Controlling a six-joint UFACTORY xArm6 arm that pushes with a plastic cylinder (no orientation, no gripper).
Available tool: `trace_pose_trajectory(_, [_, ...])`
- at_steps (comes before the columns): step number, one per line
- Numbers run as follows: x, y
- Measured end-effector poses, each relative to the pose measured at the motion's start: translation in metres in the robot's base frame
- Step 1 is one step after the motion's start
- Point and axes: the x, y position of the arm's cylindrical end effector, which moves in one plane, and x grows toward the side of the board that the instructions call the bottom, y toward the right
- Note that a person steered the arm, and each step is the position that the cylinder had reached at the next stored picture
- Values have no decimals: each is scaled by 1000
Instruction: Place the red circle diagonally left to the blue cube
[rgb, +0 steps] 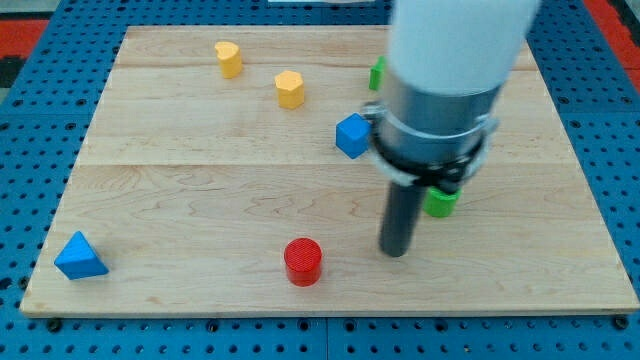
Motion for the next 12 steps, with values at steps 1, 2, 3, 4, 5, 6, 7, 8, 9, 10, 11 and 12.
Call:
trace_pose_trajectory(1, [32,-52])
trace_pose_trajectory(2, [43,-102])
trace_pose_trajectory(3, [41,-106])
trace_pose_trajectory(4, [38,-108])
trace_pose_trajectory(5, [21,-116])
trace_pose_trajectory(6, [-7,-126])
trace_pose_trajectory(7, [-23,-150])
trace_pose_trajectory(8, [-19,-176])
trace_pose_trajectory(9, [-21,-194])
trace_pose_trajectory(10, [-36,-153])
trace_pose_trajectory(11, [-56,-116])
trace_pose_trajectory(12, [-78,-113])
